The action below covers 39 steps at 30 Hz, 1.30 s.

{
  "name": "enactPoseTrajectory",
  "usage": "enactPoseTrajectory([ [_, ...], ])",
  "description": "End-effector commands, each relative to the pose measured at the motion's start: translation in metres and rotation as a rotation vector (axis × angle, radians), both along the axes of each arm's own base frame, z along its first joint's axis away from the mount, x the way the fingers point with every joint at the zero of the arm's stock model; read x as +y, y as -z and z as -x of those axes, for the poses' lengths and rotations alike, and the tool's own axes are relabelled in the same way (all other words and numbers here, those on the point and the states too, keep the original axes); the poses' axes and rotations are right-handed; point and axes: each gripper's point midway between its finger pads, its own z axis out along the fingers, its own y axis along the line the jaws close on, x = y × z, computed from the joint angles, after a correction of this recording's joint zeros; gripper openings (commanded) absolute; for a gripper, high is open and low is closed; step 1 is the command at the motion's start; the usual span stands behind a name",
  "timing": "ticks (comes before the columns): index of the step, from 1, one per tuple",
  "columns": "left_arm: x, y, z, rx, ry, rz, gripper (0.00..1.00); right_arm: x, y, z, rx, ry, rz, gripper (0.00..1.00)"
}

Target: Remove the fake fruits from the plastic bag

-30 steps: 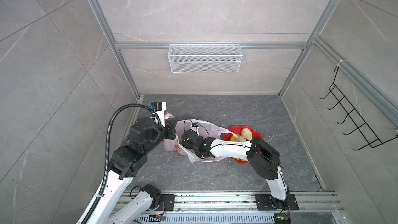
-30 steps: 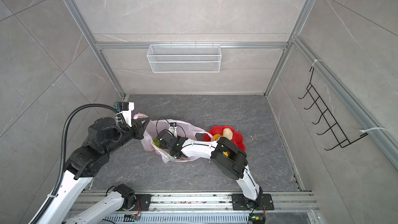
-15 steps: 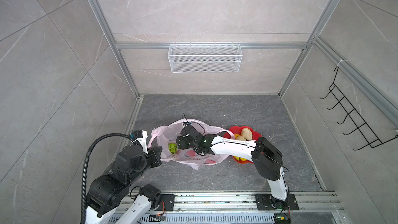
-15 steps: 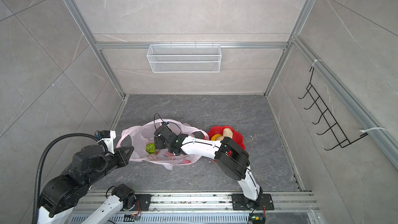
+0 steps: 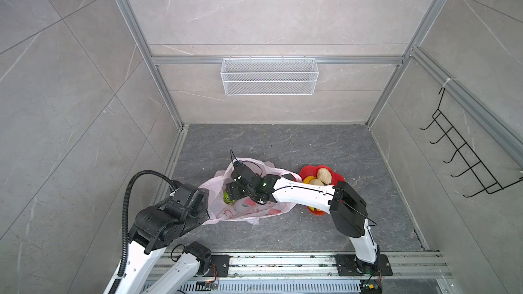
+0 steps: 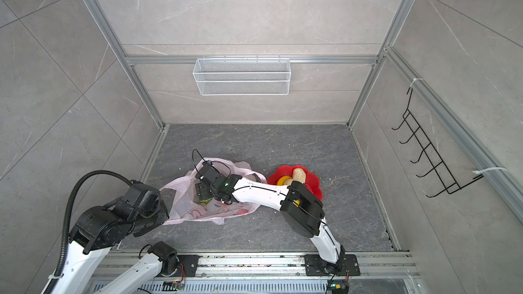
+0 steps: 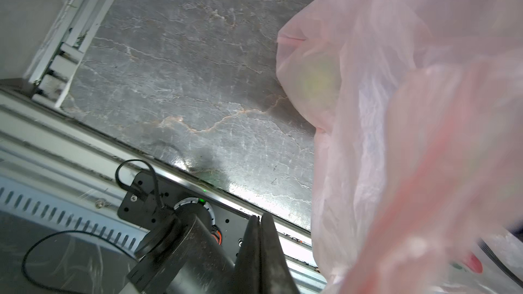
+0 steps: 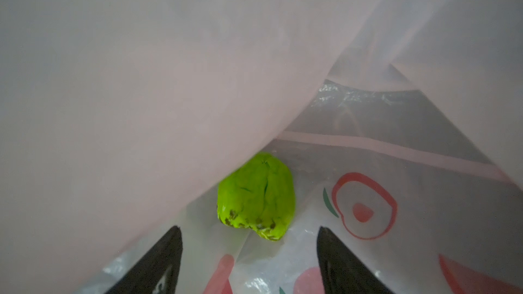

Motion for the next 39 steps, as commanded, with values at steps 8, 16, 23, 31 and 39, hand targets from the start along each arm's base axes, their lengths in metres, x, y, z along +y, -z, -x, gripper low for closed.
enactPoseTrajectory([
  [8,0.007,0.008,0.007,-0.017,-0.031,0.004,0.00,0.014,0.032,0.000,0.049,-0.030,0.091,0.79],
  [16,0.000,0.018,0.007,-0.029,-0.014,0.049,0.00,0.029,0.037,0.003,0.083,-0.058,0.065,0.82],
  [23,-0.006,0.023,0.002,-0.047,0.006,0.074,0.00,0.034,0.041,0.005,0.097,-0.074,0.086,0.83],
  [31,-0.011,0.021,-0.003,-0.083,0.026,0.094,0.00,0.048,0.045,0.007,0.117,-0.105,0.063,0.84],
  [39,-0.014,0.018,-0.008,-0.117,0.037,0.109,0.00,0.054,0.030,0.014,0.113,-0.152,0.009,0.84],
])
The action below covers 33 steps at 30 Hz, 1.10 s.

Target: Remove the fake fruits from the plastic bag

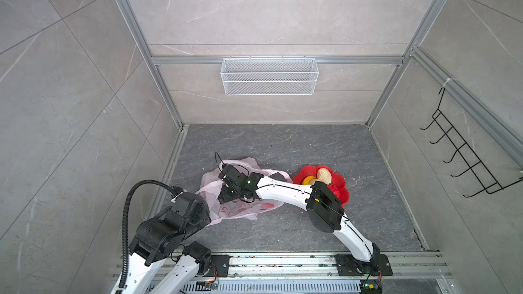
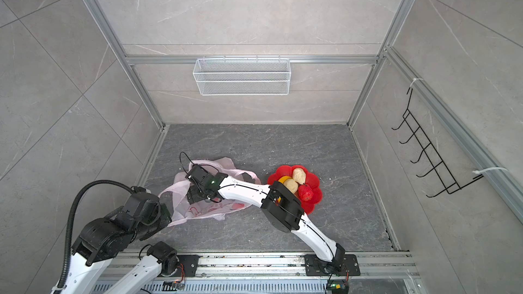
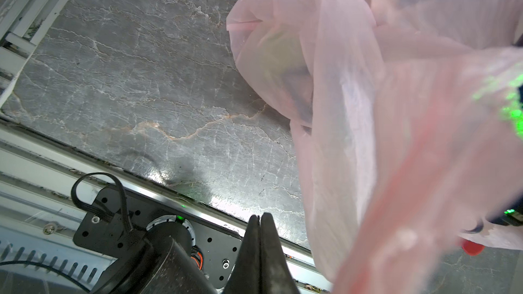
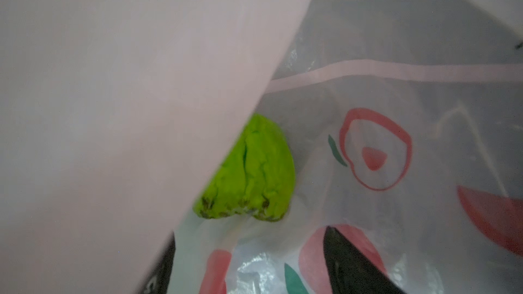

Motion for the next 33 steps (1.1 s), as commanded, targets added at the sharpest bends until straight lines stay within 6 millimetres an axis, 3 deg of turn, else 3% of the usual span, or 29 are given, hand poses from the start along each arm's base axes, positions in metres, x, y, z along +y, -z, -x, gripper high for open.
enactPoseTrajectory([
  [1,-0.004,-0.004,-0.005,-0.034,0.024,0.015,0.00,0.009,-0.013,0.010,-0.003,-0.053,-0.048,0.84],
  [17,-0.013,-0.007,-0.012,-0.085,0.059,0.052,0.00,0.029,-0.023,0.015,-0.033,-0.141,-0.161,0.85],
  [24,-0.015,-0.010,-0.013,-0.116,0.069,0.071,0.00,0.039,-0.012,0.022,-0.001,-0.195,-0.176,0.85],
  [33,-0.018,-0.013,-0.015,-0.149,0.088,0.085,0.00,0.047,-0.025,0.028,-0.043,-0.274,-0.239,0.86],
])
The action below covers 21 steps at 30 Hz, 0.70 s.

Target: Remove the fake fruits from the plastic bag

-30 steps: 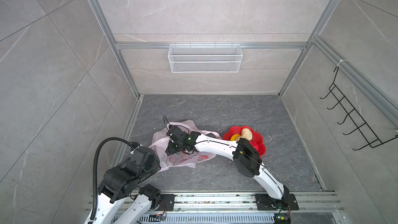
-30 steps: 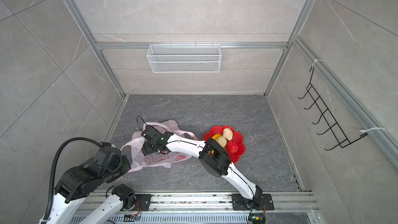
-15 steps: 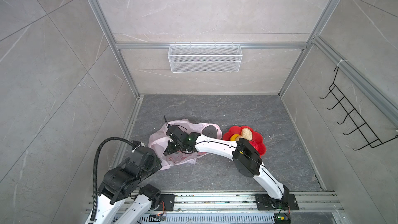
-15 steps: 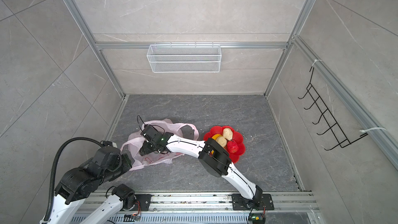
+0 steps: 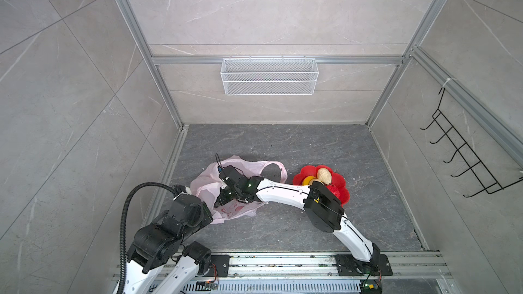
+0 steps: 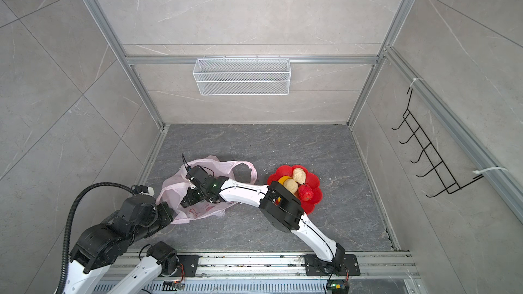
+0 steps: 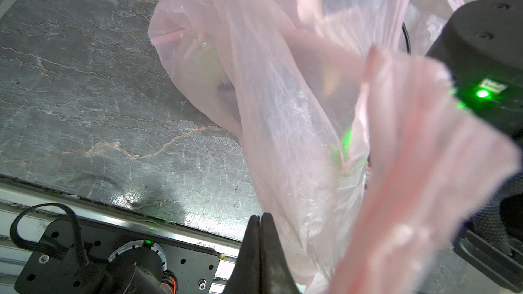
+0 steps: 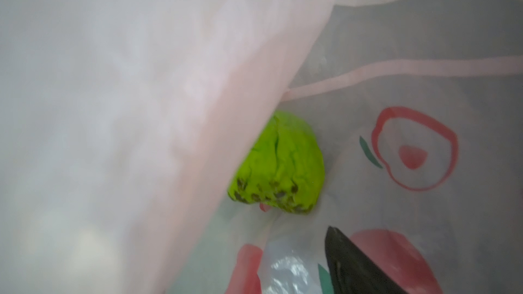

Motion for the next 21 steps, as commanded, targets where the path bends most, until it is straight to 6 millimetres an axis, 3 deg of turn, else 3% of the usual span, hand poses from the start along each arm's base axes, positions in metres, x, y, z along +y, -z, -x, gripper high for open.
enactPoseTrajectory([
  [1,-0.005,-0.006,-0.005,-0.049,0.032,0.014,0.00,0.011,-0.011,0.007,-0.047,-0.067,-0.038,0.86],
  [8,-0.007,-0.016,-0.008,-0.105,0.055,0.029,0.00,0.005,-0.005,-0.005,-0.083,-0.001,-0.025,0.83],
  [17,-0.012,-0.026,-0.018,-0.147,0.078,0.017,0.00,-0.013,-0.004,-0.025,-0.126,0.133,0.006,0.54],
  [21,-0.019,-0.030,-0.032,-0.183,0.102,0.003,0.00,-0.035,-0.008,-0.044,-0.166,0.252,0.026,0.41],
])
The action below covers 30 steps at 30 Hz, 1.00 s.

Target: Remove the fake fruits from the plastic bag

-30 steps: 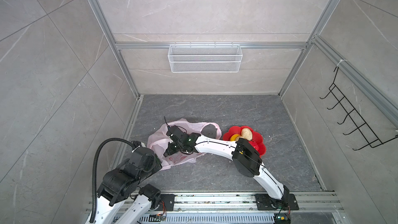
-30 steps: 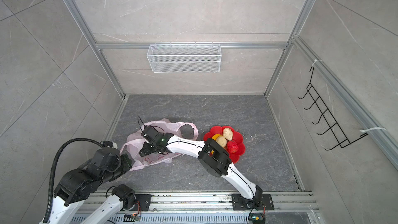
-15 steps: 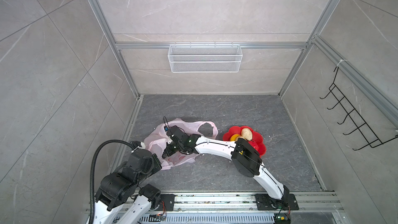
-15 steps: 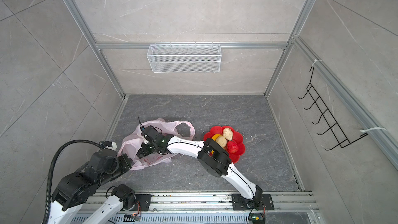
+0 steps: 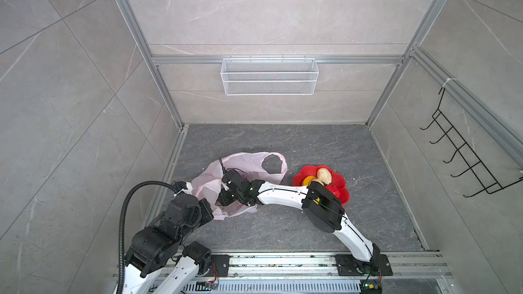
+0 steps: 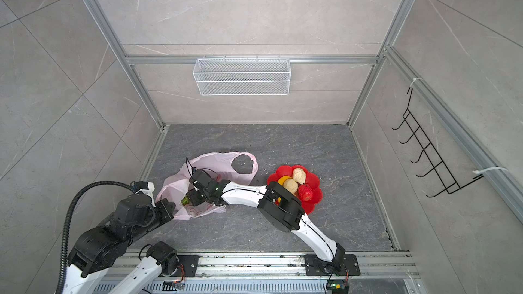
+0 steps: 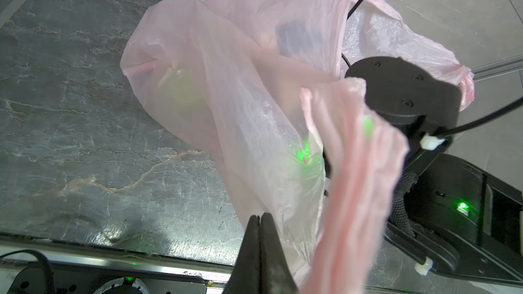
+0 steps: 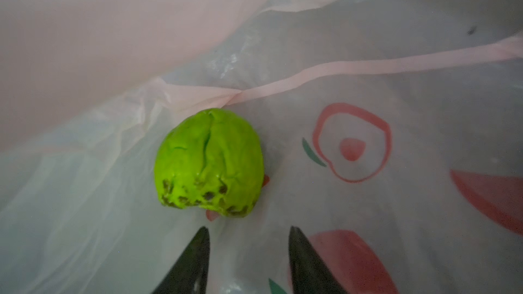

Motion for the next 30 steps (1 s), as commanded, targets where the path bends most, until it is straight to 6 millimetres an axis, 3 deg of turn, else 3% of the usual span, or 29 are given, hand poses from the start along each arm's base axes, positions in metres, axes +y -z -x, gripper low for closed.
enactPoseTrajectory([
  [1,-0.012,-0.010,-0.019,-0.063,0.050,-0.014,0.00,-0.020,-0.037,-0.025,-0.088,0.140,-0.034,0.39],
  [10,-0.031,-0.017,-0.052,-0.123,0.116,-0.055,0.00,-0.113,-0.047,-0.054,-0.216,0.494,0.076,0.38],
  [18,-0.038,-0.022,-0.077,-0.160,0.120,-0.107,0.00,-0.191,-0.060,-0.053,-0.303,0.717,0.186,0.39],
  [24,-0.048,-0.030,-0.102,-0.207,0.146,-0.143,0.00,-0.222,-0.063,-0.045,-0.318,0.779,0.227,0.39],
  [27,-0.053,-0.037,-0.110,-0.220,0.165,-0.154,0.00,-0.215,-0.069,-0.038,-0.294,0.715,0.184,0.43],
  [30,-0.051,-0.039,-0.110,-0.220,0.165,-0.170,0.00,-0.206,-0.090,-0.029,-0.270,0.635,0.128,0.50],
])
